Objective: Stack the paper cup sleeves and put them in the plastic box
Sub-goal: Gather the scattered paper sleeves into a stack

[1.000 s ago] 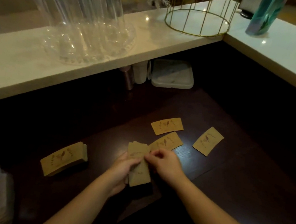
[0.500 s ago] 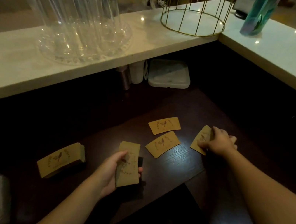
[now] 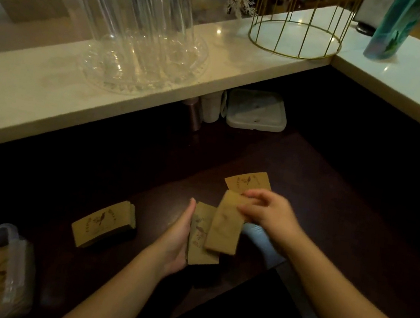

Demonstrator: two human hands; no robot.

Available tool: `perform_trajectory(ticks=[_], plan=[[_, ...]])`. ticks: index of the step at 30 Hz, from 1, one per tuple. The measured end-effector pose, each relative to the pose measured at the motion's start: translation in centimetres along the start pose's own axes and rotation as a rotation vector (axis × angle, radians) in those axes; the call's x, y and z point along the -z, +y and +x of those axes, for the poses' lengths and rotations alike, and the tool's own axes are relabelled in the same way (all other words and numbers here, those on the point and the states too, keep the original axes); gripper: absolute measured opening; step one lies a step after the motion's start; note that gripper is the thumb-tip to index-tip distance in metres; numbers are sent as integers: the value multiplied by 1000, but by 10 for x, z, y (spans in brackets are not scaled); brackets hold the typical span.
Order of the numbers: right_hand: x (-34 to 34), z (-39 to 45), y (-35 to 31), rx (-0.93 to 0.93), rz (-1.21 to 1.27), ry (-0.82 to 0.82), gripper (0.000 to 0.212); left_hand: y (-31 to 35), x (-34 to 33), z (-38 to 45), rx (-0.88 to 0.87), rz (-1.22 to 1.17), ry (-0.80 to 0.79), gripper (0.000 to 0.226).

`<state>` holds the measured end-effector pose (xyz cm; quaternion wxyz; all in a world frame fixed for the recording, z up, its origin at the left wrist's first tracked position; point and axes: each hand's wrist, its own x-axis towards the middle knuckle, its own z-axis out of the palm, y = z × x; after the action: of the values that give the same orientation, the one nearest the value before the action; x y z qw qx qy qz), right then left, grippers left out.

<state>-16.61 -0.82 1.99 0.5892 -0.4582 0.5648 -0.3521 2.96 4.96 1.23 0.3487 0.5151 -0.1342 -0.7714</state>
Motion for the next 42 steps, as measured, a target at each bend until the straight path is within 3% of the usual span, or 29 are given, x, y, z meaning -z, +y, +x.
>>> perform_trajectory(ticks=[3, 7, 9, 12, 15, 18, 20, 22, 24, 26, 29, 32, 35, 37, 40, 42], plan=[[-38, -2, 14, 34, -191, -48, 35, 2, -3, -7, -20, 66, -12, 24], [-52, 5, 27, 174, -482, 24, 60, -2, 7, -11, -59, 57, 51, 39], [-45, 13, 30, 160, -615, 153, 67, -2, 13, -13, -56, -13, 72, 41], [-26, 26, 35, 18, -879, 359, 81, -2, 21, -15, -49, -106, 95, 42], [-16, 31, 42, -172, -1006, 353, 101, -4, 24, -16, -60, -169, 106, 43], [-16, 35, 41, -218, -979, 327, 98, -6, 28, -15, -55, -206, 121, 40], [-11, 38, 38, -233, -901, 316, 84, -6, 30, -13, -35, -208, 133, 41], [-3, 41, 33, -198, -639, 312, 54, -6, 32, -11, -35, -210, 145, 45], [5, 39, 25, -185, -224, 280, 32, -5, 35, -9, -46, -198, 148, 50], [11, 35, 14, -151, 71, 216, 24, -5, 37, -7, -66, -172, 143, 51], [4, 28, -3, -74, 221, 26, 23, -5, 34, -4, -70, -140, 145, 56], [-18, 20, -10, -41, 109, -138, 21, -6, 28, -2, -42, -127, 106, 65], [-46, 16, -2, -3, -128, -218, 28, -8, 22, 0, -26, -105, 94, 47], [-61, 15, 9, 67, -310, -184, 34, -10, 19, -2, -49, -89, 111, 29], [-67, 24, 20, 137, -493, -91, 41, -14, 22, -6, -89, -98, 135, 32], [-56, 41, 19, 94, -551, 75, 46, -17, 29, -10, -106, -125, 159, 31]])
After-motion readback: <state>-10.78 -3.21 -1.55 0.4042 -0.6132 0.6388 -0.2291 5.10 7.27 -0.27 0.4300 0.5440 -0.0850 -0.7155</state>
